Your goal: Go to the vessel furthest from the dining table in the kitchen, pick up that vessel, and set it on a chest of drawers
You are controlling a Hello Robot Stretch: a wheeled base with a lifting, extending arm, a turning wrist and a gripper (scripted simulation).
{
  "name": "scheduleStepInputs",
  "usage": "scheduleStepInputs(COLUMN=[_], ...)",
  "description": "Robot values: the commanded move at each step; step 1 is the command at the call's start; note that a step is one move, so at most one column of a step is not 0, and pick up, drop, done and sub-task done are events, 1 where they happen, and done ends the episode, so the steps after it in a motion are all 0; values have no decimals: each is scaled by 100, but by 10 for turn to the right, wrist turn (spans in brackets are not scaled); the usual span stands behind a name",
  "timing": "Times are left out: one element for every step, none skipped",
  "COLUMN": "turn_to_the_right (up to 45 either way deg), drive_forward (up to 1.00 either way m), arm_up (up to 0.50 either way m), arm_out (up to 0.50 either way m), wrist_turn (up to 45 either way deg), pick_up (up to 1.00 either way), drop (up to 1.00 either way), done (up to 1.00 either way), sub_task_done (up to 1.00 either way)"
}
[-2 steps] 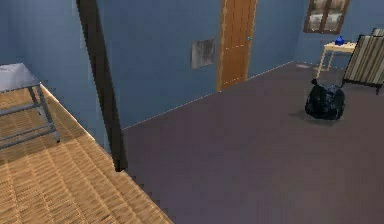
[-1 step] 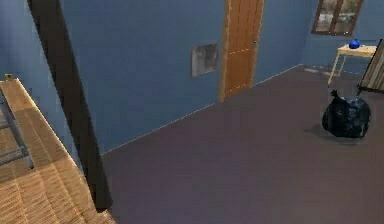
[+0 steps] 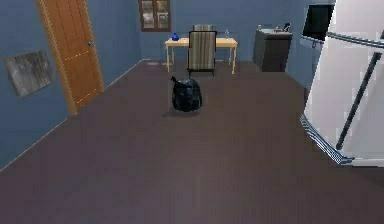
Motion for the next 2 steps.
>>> scheduleStepInputs(turn_to_the_right=[0, 240], drive_forward=[65, 0], arm_up=[0, 0], arm_out=[0, 0], wrist_turn=[0, 0], pick_up=[0, 0], drop=[0, 0], done=[0, 0], sub_task_done=[0, 0])
